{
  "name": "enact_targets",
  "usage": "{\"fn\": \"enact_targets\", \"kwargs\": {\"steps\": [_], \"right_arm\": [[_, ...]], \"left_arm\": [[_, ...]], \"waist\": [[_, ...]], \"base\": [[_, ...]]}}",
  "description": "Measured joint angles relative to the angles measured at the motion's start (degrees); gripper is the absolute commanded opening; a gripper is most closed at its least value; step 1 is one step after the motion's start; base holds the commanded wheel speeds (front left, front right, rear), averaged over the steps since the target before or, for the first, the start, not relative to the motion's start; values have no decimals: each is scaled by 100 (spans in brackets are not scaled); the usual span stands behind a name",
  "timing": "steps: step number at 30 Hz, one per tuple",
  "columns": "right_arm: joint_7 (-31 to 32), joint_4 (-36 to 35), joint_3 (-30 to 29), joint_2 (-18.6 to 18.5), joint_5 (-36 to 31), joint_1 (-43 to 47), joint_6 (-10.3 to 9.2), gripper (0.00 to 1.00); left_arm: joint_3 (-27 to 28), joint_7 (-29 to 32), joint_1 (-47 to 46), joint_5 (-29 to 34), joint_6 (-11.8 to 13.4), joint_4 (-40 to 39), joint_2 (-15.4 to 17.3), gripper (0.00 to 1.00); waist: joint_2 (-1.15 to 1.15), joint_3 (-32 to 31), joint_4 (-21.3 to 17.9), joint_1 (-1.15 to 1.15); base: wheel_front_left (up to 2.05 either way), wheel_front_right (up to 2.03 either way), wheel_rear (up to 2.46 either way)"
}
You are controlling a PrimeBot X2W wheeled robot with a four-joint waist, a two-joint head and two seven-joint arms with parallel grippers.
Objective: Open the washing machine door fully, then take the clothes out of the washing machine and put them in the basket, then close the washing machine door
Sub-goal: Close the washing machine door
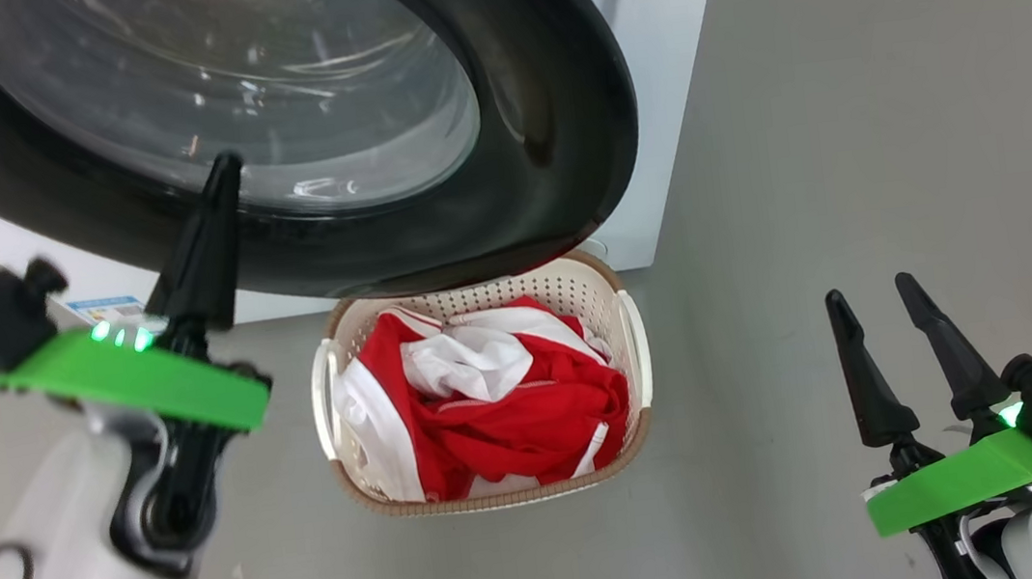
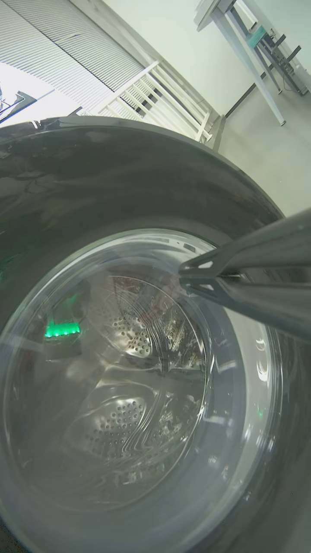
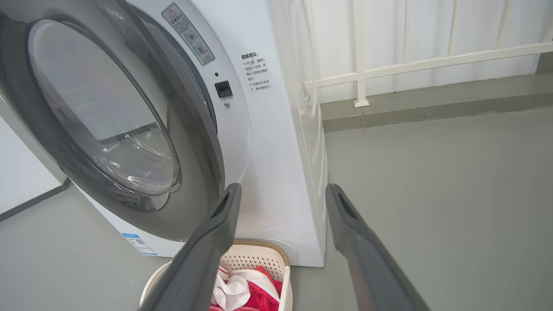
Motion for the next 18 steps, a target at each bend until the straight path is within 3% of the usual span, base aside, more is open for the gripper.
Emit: {"fn": "enact_targets", "kwargs": {"steps": [8, 18], "right_arm": [[0, -7, -108, 2, -47, 151, 0, 100], [0, -12, -199, 10, -66, 304, 0, 100]], "left_arm": [[779, 0, 1042, 409, 0, -65, -41, 0], [1317, 0, 1894, 962, -1, -92, -60, 0]], "waist": [[0, -194, 42, 0], [0, -329, 67, 0]], "base": [[0, 0, 0], [0, 0, 0]]}}
